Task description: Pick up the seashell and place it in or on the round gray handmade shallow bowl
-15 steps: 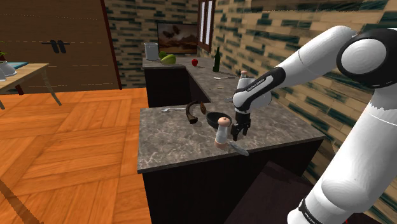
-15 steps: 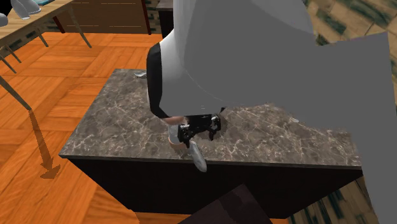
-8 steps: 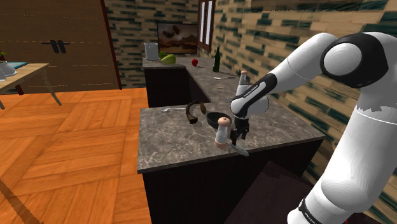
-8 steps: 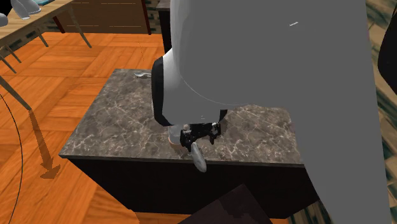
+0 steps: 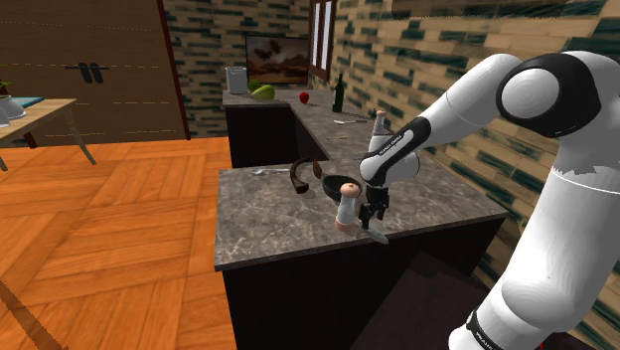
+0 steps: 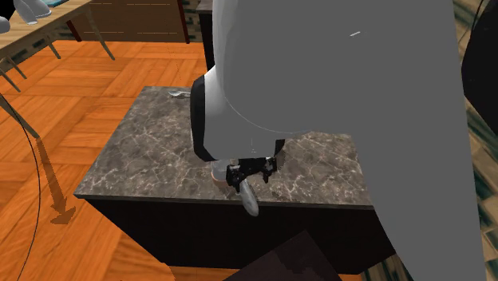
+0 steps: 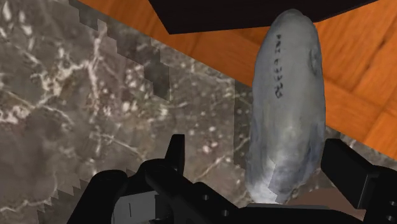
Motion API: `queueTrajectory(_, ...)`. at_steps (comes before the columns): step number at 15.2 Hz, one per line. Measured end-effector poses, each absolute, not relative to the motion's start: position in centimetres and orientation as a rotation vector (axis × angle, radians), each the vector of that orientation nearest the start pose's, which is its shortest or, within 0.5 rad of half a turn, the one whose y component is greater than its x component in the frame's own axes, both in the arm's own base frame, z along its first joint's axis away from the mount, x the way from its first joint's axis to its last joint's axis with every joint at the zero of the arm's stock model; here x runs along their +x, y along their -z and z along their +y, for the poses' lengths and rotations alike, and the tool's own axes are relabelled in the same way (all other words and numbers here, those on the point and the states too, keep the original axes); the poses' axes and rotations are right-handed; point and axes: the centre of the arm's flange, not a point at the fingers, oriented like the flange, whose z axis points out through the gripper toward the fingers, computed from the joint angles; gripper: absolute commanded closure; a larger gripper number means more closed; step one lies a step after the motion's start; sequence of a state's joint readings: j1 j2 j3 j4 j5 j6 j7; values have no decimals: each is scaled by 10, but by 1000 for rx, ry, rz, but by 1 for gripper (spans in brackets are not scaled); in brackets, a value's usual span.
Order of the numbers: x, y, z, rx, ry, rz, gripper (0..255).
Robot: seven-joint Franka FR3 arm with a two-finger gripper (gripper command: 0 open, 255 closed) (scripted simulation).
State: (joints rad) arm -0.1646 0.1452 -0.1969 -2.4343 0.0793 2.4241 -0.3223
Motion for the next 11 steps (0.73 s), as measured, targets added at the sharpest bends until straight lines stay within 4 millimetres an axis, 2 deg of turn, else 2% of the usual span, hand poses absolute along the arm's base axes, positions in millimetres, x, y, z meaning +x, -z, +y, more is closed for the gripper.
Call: queueTrajectory(11, 445, -241, -163, -3061, -201, 144, 255)
